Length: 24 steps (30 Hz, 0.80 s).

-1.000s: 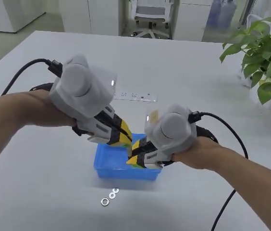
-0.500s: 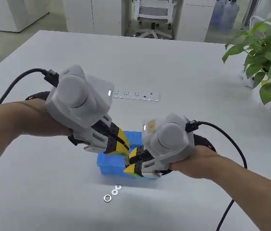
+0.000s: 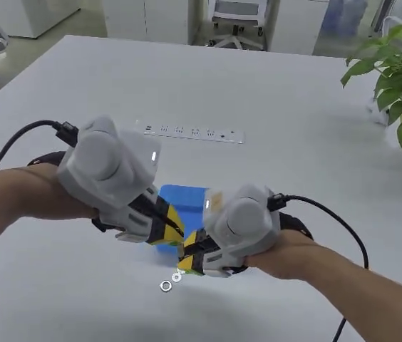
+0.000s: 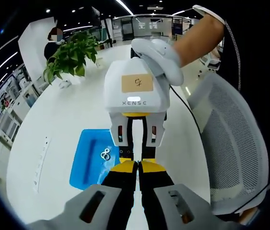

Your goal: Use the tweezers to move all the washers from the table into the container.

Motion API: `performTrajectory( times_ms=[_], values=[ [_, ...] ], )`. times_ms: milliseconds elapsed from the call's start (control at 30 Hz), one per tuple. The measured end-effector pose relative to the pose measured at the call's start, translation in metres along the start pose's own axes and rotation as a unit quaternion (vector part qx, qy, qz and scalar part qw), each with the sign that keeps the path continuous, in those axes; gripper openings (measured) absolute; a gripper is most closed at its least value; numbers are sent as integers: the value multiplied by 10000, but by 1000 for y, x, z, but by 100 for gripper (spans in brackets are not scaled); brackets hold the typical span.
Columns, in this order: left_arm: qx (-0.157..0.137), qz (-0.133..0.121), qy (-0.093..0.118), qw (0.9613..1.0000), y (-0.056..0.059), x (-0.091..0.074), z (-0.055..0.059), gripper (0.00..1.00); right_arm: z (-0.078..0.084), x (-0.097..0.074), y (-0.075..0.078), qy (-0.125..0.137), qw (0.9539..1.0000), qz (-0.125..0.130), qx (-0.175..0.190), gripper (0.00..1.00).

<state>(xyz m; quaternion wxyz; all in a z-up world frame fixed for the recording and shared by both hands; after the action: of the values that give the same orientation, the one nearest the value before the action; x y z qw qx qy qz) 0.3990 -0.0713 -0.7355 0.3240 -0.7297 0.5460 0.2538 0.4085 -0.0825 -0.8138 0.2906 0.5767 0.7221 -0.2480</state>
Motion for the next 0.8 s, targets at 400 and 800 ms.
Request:
performTrajectory(
  times_ms=[400,800],
  values=[
    [-152,31,-108,9998,10,4,22,5,3,21,-8,52,9998,-197,1,13],
    [-236,141,-191,9994,18,10,31,5,9,35,-13,75,9994,-317,76,13]
  ],
)
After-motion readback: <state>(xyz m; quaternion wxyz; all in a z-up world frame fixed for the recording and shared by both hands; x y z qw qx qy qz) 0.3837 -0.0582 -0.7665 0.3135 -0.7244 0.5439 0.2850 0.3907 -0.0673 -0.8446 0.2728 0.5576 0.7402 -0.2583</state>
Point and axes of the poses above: the centre of the closed fingertips' face, and the gripper's own axes: x roughly forward along the fingers, y roughly to its right, z roughly out of its underside, the point moved 3 cm from there along -x, roughly backward along the fingers, and after that the axes turned 8 degrees about -z, right-handed, at the moved point
